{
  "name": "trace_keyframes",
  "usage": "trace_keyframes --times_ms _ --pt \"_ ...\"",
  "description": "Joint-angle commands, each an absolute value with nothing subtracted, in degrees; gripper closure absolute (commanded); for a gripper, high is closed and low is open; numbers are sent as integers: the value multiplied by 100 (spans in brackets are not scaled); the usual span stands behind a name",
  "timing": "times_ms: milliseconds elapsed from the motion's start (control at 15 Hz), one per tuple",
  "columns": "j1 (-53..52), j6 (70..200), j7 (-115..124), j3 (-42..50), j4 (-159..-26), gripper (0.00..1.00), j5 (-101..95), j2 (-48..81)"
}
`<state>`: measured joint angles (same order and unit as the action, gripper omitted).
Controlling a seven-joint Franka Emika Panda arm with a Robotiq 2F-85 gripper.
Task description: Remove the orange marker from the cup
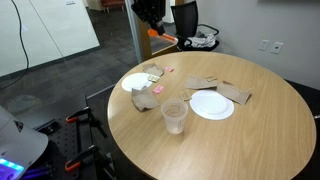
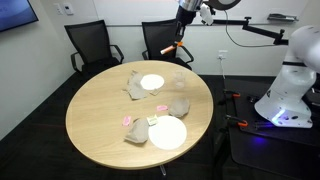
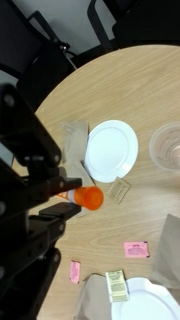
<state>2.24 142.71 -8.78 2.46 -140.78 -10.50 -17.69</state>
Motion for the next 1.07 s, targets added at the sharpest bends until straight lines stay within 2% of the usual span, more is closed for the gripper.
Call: trace_keyframes --times_ms 0,467,1000 --pt "113 15141 20 -67 -14475 95 -848 -1872" --pt "123 16798 1228 -685 -14932 95 -880 -1535" --pt "80 17696 1501 -886 -14891 95 -943 -577"
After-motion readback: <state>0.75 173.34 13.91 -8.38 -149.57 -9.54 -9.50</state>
